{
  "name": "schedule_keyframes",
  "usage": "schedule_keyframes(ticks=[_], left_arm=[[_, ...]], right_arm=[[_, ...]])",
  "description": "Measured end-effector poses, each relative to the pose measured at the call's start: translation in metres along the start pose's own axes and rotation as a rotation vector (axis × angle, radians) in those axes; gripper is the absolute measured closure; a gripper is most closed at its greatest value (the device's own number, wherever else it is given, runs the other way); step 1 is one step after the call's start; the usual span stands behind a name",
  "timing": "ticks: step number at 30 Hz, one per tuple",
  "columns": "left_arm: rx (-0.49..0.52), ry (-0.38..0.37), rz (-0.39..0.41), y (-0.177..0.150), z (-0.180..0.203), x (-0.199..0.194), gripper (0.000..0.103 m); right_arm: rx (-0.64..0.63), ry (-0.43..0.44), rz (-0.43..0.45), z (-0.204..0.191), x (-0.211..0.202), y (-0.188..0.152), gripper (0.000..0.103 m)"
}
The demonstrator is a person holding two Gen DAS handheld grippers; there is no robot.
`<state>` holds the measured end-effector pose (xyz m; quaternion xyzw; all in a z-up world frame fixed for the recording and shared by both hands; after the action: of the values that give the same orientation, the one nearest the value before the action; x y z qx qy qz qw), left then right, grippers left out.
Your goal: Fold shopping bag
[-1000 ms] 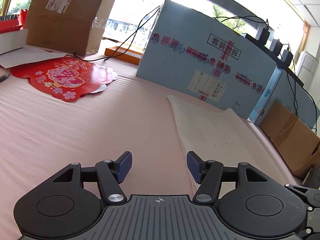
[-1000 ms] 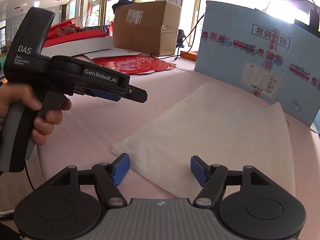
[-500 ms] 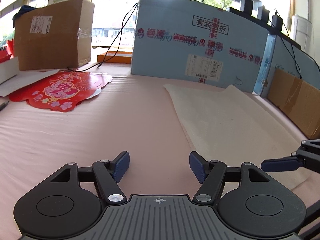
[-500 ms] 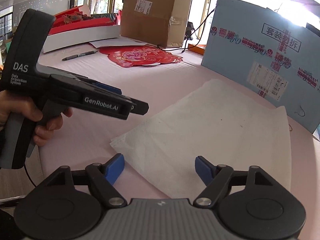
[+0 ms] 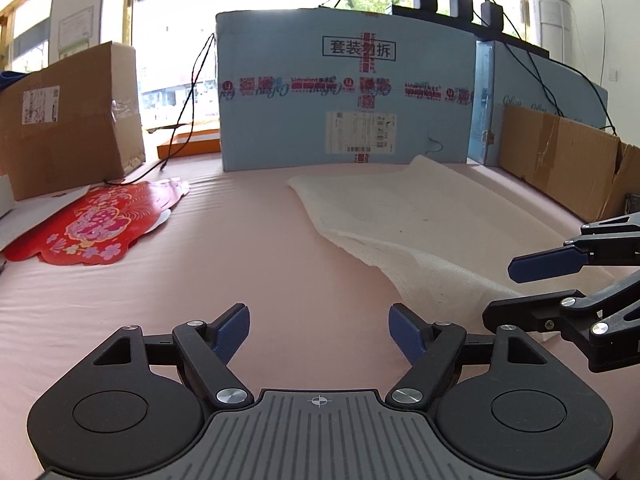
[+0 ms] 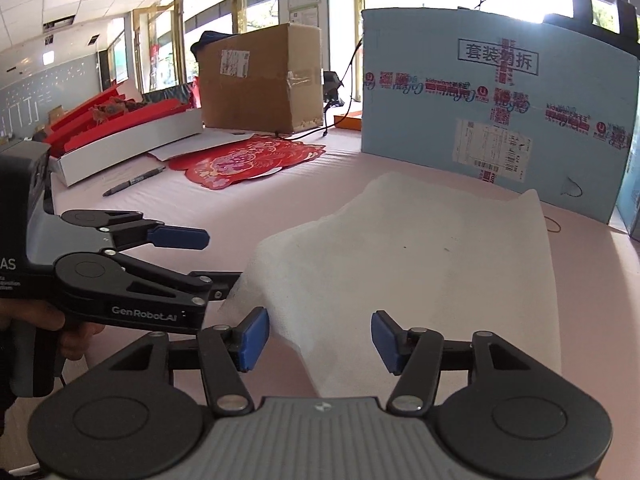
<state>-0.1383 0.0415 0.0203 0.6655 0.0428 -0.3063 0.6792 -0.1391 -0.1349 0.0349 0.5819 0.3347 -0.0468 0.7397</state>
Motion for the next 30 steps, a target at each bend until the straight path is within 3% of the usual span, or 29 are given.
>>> schedule_keyframes(ticks=[5, 8, 11, 15, 18, 19, 23, 25, 28, 30], left_arm=[[0.049, -0.019, 0.037, 0.009, 0.007, -0.005, 0.019], [0.087, -0.064, 0.007, 0.010, 0.015, 0.004, 0.019], [0.116, -0.061, -0.003, 0.012, 0.019, 0.008, 0.019], [0.081, -0.123, 0.012, 0.018, 0.019, 0.009, 0.017], [0.022, -0.160, 0.001, 0.018, 0.014, 0.017, 0.017], [-0.013, -0.171, -0.011, 0.017, 0.011, 0.021, 0.017], [-0.108, -0.197, -0.062, 0.010, 0.004, 0.036, 0.017], [-0.101, -0.182, -0.087, 0.005, 0.010, 0.043, 0.019], [0.003, -0.150, -0.108, 0.000, 0.030, 0.049, 0.020], [0.076, -0.153, -0.120, -0.001, 0.046, 0.052, 0.032]], right_arm=[[0.072, 0.055, -0.022, 0.007, -0.001, -0.003, 0.043], [0.109, 0.061, -0.022, 0.011, 0.000, -0.005, 0.043], [0.110, 0.065, -0.025, 0.013, -0.002, -0.010, 0.038], [0.070, 0.077, 0.004, 0.004, -0.006, -0.006, 0.032], [0.014, 0.050, 0.040, -0.004, -0.002, 0.000, 0.036], [0.004, 0.046, 0.048, -0.004, 0.001, 0.002, 0.040], [0.069, 0.046, 0.012, 0.003, 0.015, 0.003, 0.092], [0.140, 0.014, 0.026, 0.015, 0.015, 0.002, 0.096], [0.241, -0.034, 0.059, 0.034, 0.010, 0.002, 0.097], [0.282, -0.077, 0.124, 0.052, -0.002, 0.005, 0.097]])
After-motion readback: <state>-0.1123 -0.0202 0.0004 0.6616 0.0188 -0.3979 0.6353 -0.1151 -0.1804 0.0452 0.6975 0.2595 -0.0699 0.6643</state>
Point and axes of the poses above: each gripper's, at about its wrist camera, not at the fingertips, and x roughly the way its jaws point, z to its right, y to its top, the point moved 7 cm from there along x, roughly the way its jaws point, and after that the axes turned 15 degrees about -y, right-handed, at the moved point
